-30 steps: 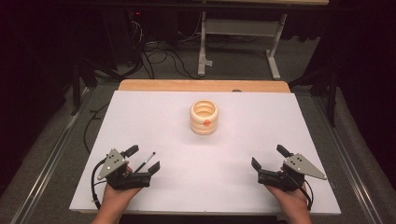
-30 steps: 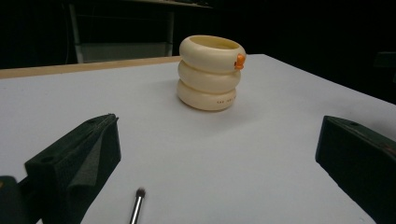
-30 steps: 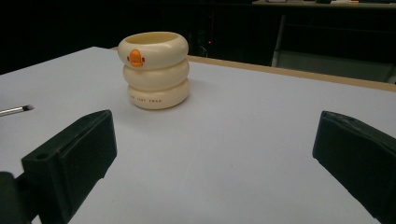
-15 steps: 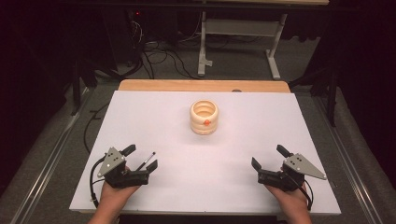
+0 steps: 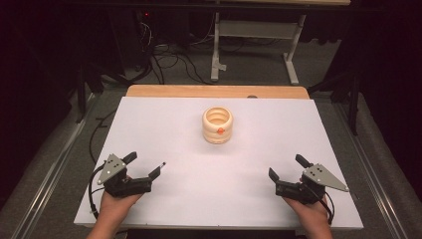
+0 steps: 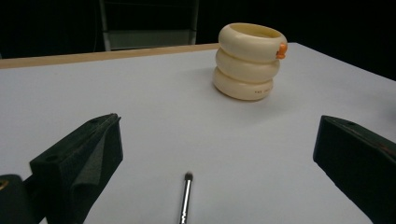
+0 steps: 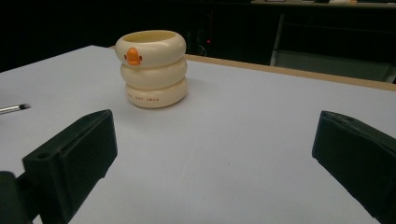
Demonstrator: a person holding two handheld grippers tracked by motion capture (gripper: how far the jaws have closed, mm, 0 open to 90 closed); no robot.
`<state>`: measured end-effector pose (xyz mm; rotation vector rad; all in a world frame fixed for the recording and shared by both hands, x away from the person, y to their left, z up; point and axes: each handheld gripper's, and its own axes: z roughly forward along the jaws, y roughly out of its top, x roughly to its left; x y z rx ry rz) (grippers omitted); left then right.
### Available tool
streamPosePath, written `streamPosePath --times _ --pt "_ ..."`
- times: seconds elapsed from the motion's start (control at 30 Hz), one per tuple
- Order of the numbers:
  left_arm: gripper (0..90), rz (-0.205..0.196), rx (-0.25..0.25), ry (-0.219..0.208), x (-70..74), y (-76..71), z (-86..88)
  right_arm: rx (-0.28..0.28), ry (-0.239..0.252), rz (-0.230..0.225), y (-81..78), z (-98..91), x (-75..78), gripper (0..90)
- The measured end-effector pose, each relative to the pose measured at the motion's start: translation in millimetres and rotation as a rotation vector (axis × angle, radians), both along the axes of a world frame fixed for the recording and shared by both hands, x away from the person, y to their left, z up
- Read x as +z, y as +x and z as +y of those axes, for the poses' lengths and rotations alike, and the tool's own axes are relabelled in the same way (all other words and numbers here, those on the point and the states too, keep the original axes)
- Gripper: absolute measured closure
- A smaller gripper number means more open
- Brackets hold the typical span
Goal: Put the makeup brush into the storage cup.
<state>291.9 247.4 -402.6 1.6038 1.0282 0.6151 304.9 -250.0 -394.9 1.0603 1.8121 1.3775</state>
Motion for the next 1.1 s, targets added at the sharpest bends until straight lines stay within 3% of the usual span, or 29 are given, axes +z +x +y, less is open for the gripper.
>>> streamPosePath --times 0.53,0.77,0.93,1.1 --pt "2.1 0.018 0.069 0.012 2.9 2.5 24.5 -0.003 0.009 0.01 1.3 -1.0 -1.9 1.5" --pt "2.1 0.039 0.078 0.057 4.3 3.9 29.4 -0.009 0.011 0.003 1.4 -2.7 -0.2 1.5" --pt "2.1 0.097 0.076 0.1 2.0 6.5 30.0 -0.002 0.007 -0.001 1.3 -2.2 -0.3 1.6" --pt "2.1 0.135 0.067 0.116 0.4 8.7 30.9 -0.004 0.006 0.0 1.6 -1.5 -0.5 1.5"
